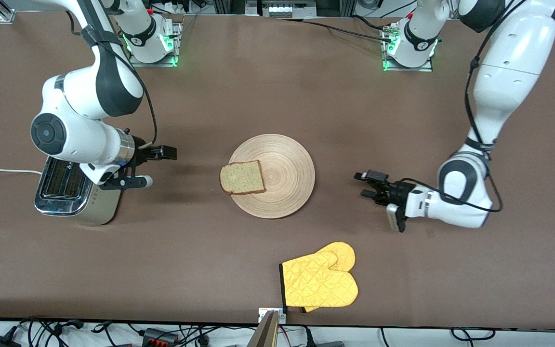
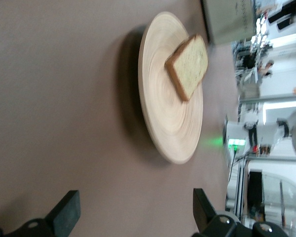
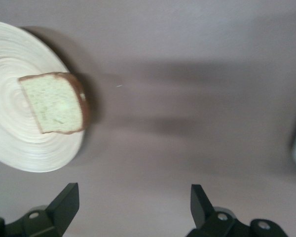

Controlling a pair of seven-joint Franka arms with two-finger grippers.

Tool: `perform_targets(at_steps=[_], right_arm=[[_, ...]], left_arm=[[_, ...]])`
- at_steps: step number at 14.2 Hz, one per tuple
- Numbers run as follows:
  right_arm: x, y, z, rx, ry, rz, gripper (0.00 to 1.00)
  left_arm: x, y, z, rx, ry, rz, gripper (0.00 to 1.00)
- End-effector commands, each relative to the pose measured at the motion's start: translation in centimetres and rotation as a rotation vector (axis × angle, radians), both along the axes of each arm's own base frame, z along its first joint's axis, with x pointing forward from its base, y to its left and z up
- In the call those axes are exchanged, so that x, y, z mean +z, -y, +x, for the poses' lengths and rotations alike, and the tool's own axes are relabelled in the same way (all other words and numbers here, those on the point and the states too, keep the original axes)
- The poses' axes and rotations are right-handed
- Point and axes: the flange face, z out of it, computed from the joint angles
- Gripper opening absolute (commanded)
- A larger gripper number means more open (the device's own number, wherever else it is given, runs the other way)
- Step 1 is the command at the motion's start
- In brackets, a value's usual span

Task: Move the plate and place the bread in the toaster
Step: 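Release the plate rim with the left gripper while the right gripper approaches the bread, then grasp the bread slice with the right gripper while the left gripper withdraws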

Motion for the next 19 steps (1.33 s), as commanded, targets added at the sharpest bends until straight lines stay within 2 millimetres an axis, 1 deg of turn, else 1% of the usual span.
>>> perform_targets(at_steps=[1, 2, 4, 5, 6, 7, 8, 9, 10, 11, 13, 14, 15, 16, 17, 19], right_arm=[[-2.1, -1.0, 0.2, -0.035, -0.030, 0.044, 1.00], [-3.1, -1.7, 0.3, -0.047, -0.039, 0.066, 1.00], [-5.6, -2.8, 0.6, -0.083, -0.066, 0.135, 1.00], [-6.7, -3.7, 0.5, -0.086, -0.069, 0.158, 1.00], [-7.8, -4.6, 0.5, -0.060, -0.053, 0.167, 1.00], [-9.3, -5.0, 0.5, -0.042, -0.050, 0.168, 1.00], [-10.5, -5.4, 0.5, -0.049, -0.054, 0.174, 1.00], [-10.9, -6.1, 0.6, -0.045, -0.033, 0.179, 1.00], [-10.8, -6.8, 0.6, -0.040, -0.013, 0.181, 1.00], [-11.4, -7.4, 0.7, -0.046, -0.005, 0.181, 1.00], [-13.3, -7.5, 1.2, -0.082, 0.009, 0.223, 1.00], [-13.7, -7.7, 1.4, -0.081, 0.014, 0.244, 1.00], [-14.7, -7.8, 1.5, -0.080, 0.005, 0.260, 1.00], [-15.5, -7.8, 1.5, -0.078, 0.000, 0.273, 1.00], [-16.1, -8.0, 1.7, -0.082, -0.004, 0.284, 1.00], [-16.9, -8.3, 1.9, -0.081, -0.009, 0.284, 1.00]], left_arm=[[3.1, -2.5, 1.0, -0.107, -0.013, 0.143, 1.00], [4.8, -3.4, 1.4, -0.142, -0.001, 0.209, 1.00], [8.0, -5.1, 1.7, -0.174, 0.011, 0.380, 1.00], [9.9, -5.2, 1.6, -0.187, 0.019, 0.472, 1.00], [11.2, -5.1, 1.5, -0.201, 0.037, 0.561, 1.00], [12.2, -4.3, 1.3, -0.231, 0.058, 0.661, 1.00], [13.0, -2.8, 1.0, -0.260, 0.079, 0.759, 1.00], [13.6, -1.4, 0.8, -0.268, 0.093, 0.853, 1.00], [14.0, -0.3, 0.5, -0.254, 0.088, 0.935, 1.00], [13.9, 0.8, 0.1, -0.211, 0.053, 1.007, 1.00], [13.5, 1.5, -0.1, -0.070, -0.011, 1.093, 1.00], [13.1, 1.7, -0.2, -0.020, -0.038, 1.121, 1.00], [12.3, 1.8, -0.1, 0.017, -0.056, 1.132, 1.00], [11.9, 1.4, 0.2, 0.036, -0.061, 1.126, 1.00], [11.7, 0.9, 0.2, 0.041, -0.067, 1.122, 1.00], [11.7, 0.7, 0.2, 0.036, -0.066, 1.121, 1.00]])
